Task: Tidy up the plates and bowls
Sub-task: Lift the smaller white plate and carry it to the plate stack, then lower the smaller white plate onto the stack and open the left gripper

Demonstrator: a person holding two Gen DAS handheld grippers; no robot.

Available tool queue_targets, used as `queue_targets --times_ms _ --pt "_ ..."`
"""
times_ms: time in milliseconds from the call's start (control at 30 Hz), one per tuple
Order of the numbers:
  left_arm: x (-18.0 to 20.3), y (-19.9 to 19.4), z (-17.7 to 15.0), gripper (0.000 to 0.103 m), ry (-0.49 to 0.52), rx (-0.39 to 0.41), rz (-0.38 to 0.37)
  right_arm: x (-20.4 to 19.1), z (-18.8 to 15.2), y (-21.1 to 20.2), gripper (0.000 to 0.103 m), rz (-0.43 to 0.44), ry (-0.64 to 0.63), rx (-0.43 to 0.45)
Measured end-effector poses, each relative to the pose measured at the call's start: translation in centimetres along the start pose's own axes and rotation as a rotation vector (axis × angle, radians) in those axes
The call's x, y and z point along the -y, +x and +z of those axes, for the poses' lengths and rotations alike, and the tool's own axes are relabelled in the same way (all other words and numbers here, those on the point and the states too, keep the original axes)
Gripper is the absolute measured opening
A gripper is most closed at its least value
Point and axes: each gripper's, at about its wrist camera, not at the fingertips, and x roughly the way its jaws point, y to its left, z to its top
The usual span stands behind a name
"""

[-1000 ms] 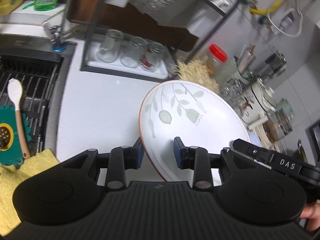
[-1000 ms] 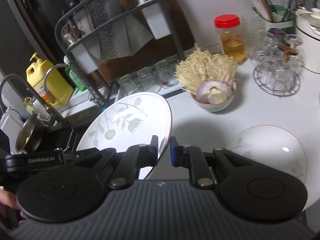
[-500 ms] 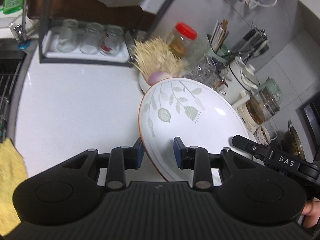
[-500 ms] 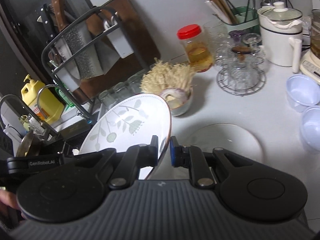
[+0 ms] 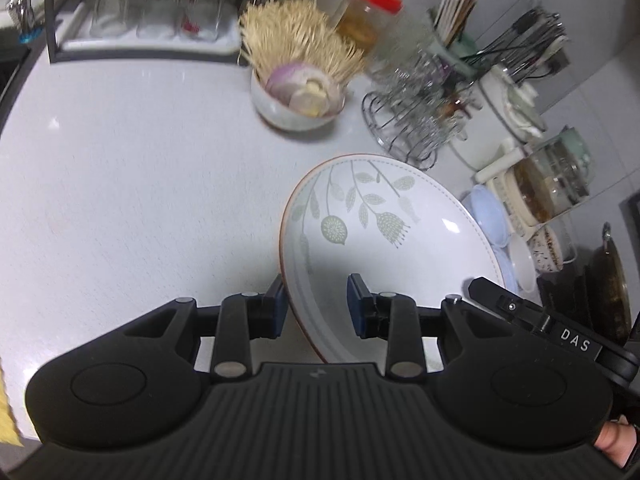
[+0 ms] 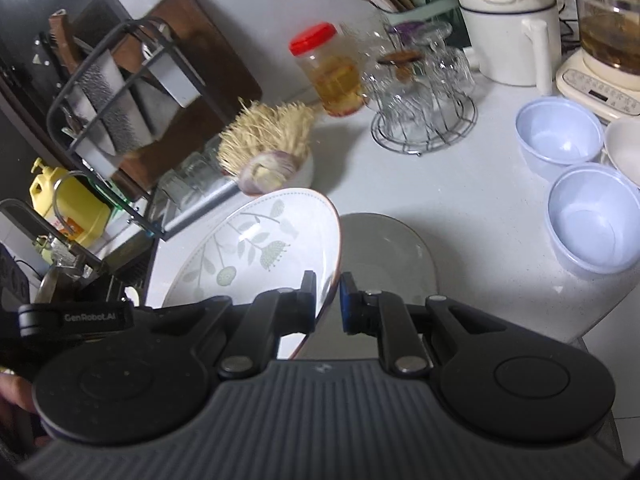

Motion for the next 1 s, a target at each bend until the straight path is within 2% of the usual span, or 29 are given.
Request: queue_targets --times_ms 300,533,767,867,1000 --pt "2.2 4.7 0.4 0.036 0.0 -0.066 0.076 3.4 0.9 2.4 0.015 -0.009 -0.062 -0.04" --pt "2.6 6.8 0.1 0.036 -0.007 -0.115 0.13 4.9 0.5 3.7 0.015 -0.02 -0.092 -0.068" --pt "2.9 7.9 0.2 0.036 -0.036 -0.137 0.141 5.4 0.4 4.0 0.015 -0.051 -0.121 -0.061" --pt "3.2 8.3 0.2 0.036 -0.029 -0.154 0.15 5.7 0.3 4.5 0.015 -0.064 -0.123 -0.073" --pt "4.3 8.9 0.1 0.036 0.032 -0.167 0.177 6.0 0.2 4.9 0.015 -0.077 -0.125 -0.073"
